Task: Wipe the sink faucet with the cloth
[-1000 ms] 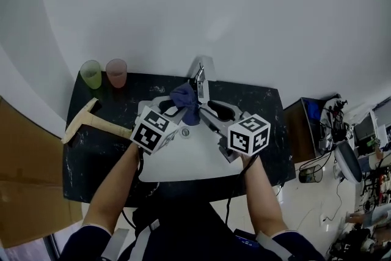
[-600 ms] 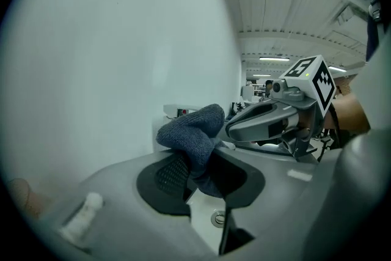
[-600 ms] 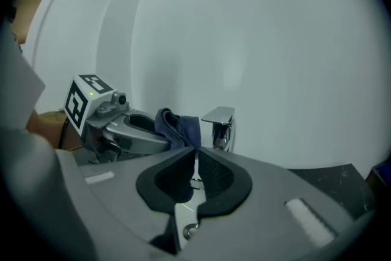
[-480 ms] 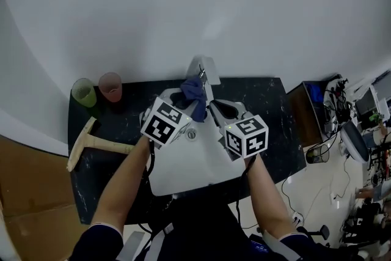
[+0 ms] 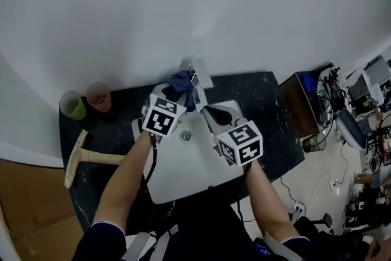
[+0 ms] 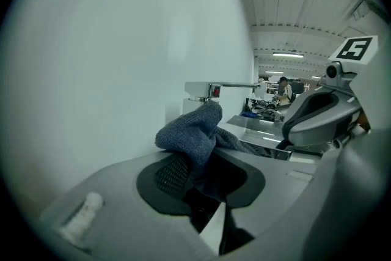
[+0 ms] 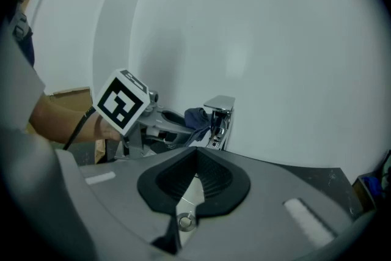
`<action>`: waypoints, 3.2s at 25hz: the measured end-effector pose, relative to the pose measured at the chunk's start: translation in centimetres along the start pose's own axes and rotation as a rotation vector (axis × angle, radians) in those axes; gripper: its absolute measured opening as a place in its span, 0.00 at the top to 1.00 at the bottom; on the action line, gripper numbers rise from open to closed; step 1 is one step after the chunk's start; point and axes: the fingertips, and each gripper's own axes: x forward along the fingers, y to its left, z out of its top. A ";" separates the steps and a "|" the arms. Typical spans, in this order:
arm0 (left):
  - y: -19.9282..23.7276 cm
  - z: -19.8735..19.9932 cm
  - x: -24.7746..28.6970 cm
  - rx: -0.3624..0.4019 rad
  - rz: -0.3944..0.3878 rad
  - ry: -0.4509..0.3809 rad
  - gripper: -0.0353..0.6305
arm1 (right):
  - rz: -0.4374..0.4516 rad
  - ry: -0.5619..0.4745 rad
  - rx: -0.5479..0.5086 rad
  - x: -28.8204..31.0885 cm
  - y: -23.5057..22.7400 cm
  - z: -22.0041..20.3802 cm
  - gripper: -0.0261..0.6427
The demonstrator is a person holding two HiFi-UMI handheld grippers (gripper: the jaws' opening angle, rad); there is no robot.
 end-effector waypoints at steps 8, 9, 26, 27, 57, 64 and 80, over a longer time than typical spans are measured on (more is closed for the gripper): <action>2.3 -2.1 2.2 0.035 0.037 0.119 0.81 | 0.009 -0.010 0.006 -0.1 0.3 -0.1 0.95; 2.4 -2.4 2.5 0.042 0.039 0.133 0.81 | 0.010 -0.011 0.005 -0.1 0.3 -0.1 0.95; 3.2 -2.4 3.3 0.112 0.038 0.212 0.82 | 0.038 -0.033 0.018 0.0 0.5 -0.1 0.95; 3.2 -1.6 3.1 0.117 0.041 0.183 0.82 | 0.039 -0.035 0.020 0.0 0.5 -0.1 0.95; -3.3 7.0 -3.9 0.325 -0.016 -0.034 0.82 | 0.059 -0.068 0.043 0.3 0.3 -0.2 0.95; -3.1 7.3 -3.9 0.325 0.005 -0.040 0.81 | 0.063 -0.074 0.042 0.5 0.3 -0.1 0.95; 3.3 6.9 0.5 0.273 0.107 0.017 0.81 | 0.075 -0.079 0.037 0.5 0.5 -0.1 0.95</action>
